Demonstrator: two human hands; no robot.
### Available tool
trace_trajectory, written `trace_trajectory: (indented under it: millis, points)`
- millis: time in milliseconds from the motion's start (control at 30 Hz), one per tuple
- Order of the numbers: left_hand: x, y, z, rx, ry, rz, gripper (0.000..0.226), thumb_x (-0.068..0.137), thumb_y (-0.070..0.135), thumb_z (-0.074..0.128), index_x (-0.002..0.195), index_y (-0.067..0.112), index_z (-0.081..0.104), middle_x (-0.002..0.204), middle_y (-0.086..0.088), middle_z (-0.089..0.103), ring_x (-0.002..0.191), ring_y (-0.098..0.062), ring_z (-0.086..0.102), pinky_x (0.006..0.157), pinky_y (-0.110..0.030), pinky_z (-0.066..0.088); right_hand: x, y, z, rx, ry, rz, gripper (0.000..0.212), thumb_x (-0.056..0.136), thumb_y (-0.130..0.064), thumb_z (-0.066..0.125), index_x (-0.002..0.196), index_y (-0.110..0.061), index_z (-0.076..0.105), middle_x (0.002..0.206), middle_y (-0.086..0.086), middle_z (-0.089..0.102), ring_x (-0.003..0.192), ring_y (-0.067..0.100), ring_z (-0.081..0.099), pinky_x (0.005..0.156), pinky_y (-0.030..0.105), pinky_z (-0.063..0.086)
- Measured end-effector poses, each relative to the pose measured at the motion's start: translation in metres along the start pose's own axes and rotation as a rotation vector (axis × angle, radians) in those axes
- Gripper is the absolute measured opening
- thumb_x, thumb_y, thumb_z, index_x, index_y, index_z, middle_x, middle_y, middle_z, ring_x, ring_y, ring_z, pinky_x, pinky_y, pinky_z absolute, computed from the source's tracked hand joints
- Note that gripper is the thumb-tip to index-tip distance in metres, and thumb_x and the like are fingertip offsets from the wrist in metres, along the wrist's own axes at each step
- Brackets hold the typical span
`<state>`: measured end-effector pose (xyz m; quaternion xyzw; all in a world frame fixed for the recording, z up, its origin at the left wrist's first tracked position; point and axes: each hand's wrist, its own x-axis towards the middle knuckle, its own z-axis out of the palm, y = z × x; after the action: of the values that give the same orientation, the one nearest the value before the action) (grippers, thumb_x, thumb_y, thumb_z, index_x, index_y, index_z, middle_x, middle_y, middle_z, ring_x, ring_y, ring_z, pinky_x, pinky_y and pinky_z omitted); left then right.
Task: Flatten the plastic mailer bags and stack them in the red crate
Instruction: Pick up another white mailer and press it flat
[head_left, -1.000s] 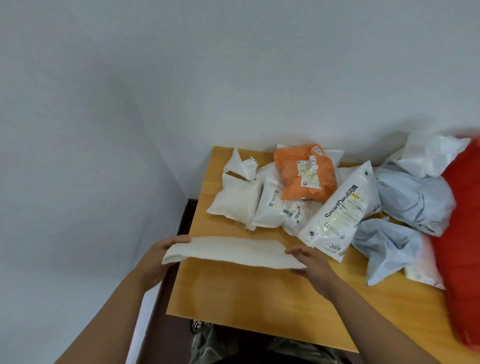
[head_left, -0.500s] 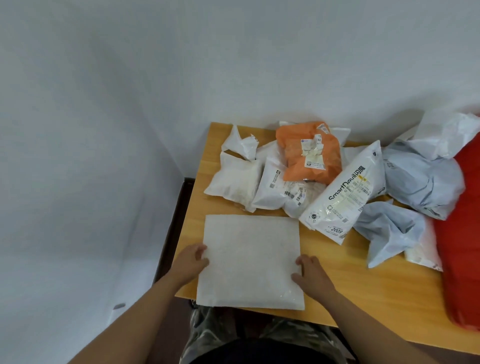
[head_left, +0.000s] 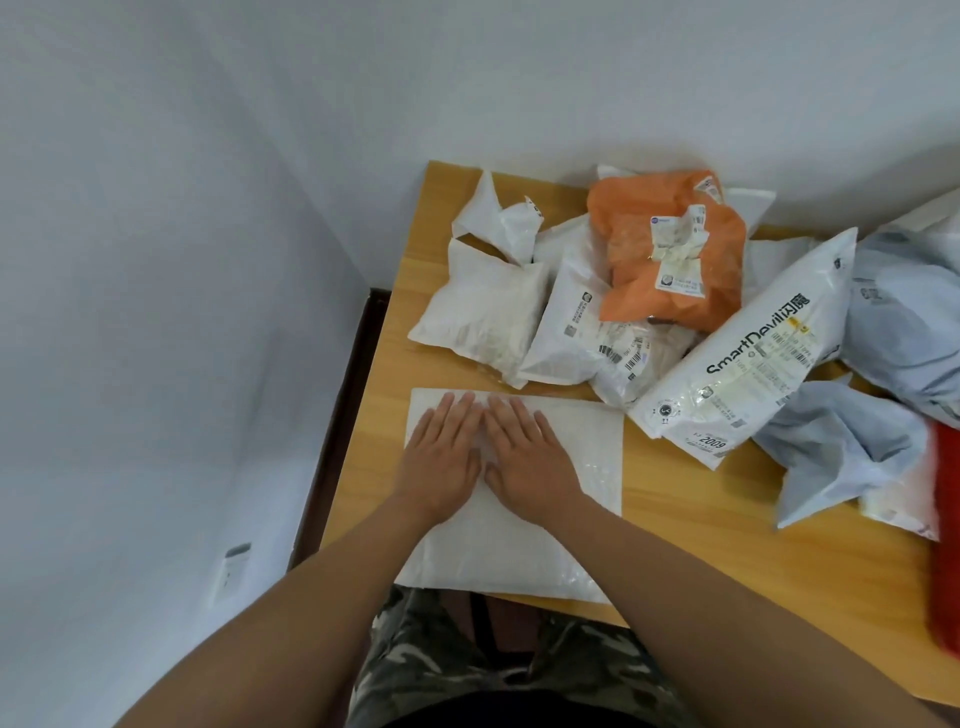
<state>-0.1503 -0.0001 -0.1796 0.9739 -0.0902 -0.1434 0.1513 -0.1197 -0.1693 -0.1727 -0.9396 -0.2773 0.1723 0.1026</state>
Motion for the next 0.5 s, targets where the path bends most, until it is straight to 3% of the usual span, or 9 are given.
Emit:
trace_trajectory:
  millis: [167, 333, 500]
  points:
    - [0.001, -0.013, 0.021, 0.035, 0.004, -0.056, 0.060, 0.102, 0.043, 0.027, 0.153, 0.012, 0.026, 0.161, -0.009, 0.023, 0.150, -0.027, 0.014, 0.121, -0.041, 0.007, 0.011, 0.006, 0.019, 0.010, 0.029, -0.007, 0.059, 0.098, -0.043, 0.034, 0.149, -0.014, 0.042, 0.159, 0.005, 0.035, 0.148, 0.026, 0.030, 0.117, 0.049, 0.031]
    - [0.001, -0.018, 0.033, 0.077, 0.018, -0.066, 0.063, 0.102, 0.047, 0.025, 0.155, 0.014, 0.023, 0.163, -0.009, 0.019, 0.152, -0.027, 0.012, 0.122, -0.044, 0.011, 0.010, 0.018, 0.034, 0.003, 0.055, -0.038, 0.060, 0.102, -0.047, 0.031, 0.156, -0.018, 0.030, 0.165, 0.001, 0.021, 0.153, 0.021, 0.013, 0.122, 0.044, 0.013]
    - [0.001, -0.019, 0.035, 0.083, 0.044, -0.059, 0.063, 0.102, 0.049, 0.027, 0.156, 0.018, 0.022, 0.164, -0.007, 0.017, 0.152, -0.027, 0.011, 0.122, -0.045, 0.012, 0.011, 0.020, 0.039, 0.003, 0.095, -0.027, 0.061, 0.102, -0.048, 0.033, 0.156, -0.020, 0.029, 0.165, -0.001, 0.019, 0.153, 0.019, 0.010, 0.123, 0.044, 0.013]
